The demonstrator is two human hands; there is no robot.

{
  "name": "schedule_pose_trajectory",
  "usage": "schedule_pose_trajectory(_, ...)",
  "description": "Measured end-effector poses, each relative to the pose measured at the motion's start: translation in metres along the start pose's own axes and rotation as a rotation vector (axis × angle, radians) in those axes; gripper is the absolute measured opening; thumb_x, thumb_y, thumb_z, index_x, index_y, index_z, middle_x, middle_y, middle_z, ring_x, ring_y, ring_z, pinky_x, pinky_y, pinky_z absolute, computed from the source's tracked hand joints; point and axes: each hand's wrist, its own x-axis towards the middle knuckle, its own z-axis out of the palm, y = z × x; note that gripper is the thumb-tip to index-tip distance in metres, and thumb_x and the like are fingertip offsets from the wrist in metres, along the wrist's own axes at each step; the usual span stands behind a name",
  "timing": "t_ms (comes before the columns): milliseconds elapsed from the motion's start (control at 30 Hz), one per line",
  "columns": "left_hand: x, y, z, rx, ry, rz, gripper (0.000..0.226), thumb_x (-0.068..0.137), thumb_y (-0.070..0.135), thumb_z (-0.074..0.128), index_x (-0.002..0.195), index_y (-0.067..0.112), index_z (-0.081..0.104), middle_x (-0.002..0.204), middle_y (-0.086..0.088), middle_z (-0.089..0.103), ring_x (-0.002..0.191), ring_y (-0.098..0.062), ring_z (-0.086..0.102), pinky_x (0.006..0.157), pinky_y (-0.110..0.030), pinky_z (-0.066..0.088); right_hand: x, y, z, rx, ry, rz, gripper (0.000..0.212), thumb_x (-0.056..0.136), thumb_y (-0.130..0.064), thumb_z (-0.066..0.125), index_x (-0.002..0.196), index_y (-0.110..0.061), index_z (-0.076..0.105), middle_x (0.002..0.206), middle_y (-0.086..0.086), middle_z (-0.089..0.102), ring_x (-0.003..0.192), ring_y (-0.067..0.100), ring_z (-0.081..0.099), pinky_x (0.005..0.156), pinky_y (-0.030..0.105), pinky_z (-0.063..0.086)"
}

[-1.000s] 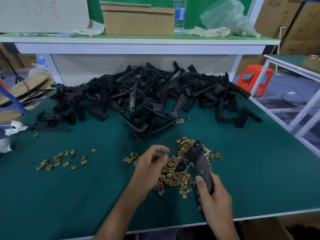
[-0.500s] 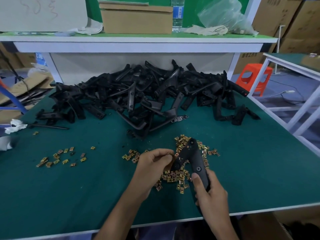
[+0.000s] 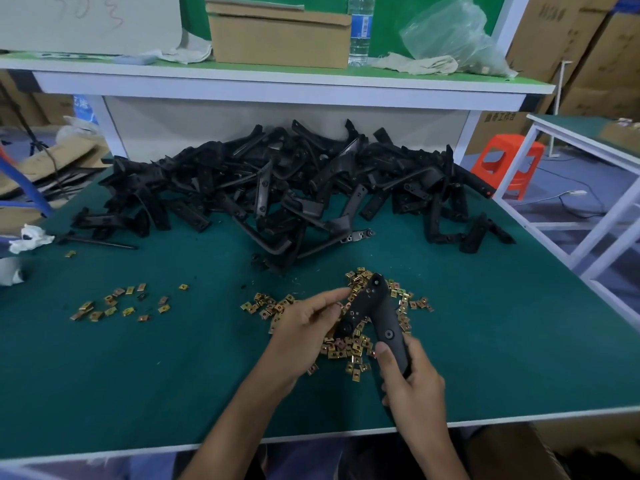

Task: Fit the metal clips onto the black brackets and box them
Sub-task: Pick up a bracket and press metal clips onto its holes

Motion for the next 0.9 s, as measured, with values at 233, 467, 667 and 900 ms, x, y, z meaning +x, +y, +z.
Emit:
schedule_pose_trajectory(233,0.001,0.007,-0.010,0.106,-0.021,0.019,0.037,0.098,0.018,0.063,0.117,0.049,0.065,0.092,0.017,0.073,0.089,0.001,0.066,0.082,-0.016,0.050,0.001,-0.001,-0.002,0.013,-0.037,-0.003,0.035,0.087,-0.066,0.057,0.113,-0.043,0.063,0.059,0.000,0.058,0.045,0.013,0.053,0.043,0.028,0.048)
schedule_pose_trajectory(467,0.010,0.013,-0.025,0.250,-0.148,0.008,0.042,0.094,0.022,0.068,0.126,0.047,0.058,0.091,0.008,0.075,0.088,-0.010,0.069,0.085,-0.030,0.054,0.004,0.001,-0.003,-0.020,-0.083,-0.013,0.038,0.085,-0.070,0.055,0.117,-0.050,0.061,0.059,-0.005,0.057,0.048,0.020,0.052,0.046,0.043,0.049)
schedule_pose_trajectory(667,0.027,0.021,-0.041,0.325,-0.370,-0.042,0.056,0.091,0.019,0.072,0.136,0.046,0.051,0.082,0.006,0.071,0.075,-0.009,0.061,0.075,-0.026,0.050,0.009,0.000,-0.004,-0.009,-0.132,-0.017,0.037,0.081,-0.073,0.055,0.114,-0.056,0.061,0.062,-0.012,0.061,0.052,0.006,0.051,0.052,0.031,0.044)
schedule_pose_trajectory(900,0.036,0.032,-0.043,0.231,-0.546,-0.162,0.064,0.091,0.009,0.072,0.142,0.036,0.047,0.076,0.002,0.067,0.076,-0.011,0.064,0.075,-0.021,0.051,0.009,0.000,-0.005,0.012,-0.171,-0.007,0.022,0.090,-0.055,0.064,0.113,-0.054,0.063,0.061,-0.005,0.058,0.050,0.011,0.048,0.046,0.036,0.044)
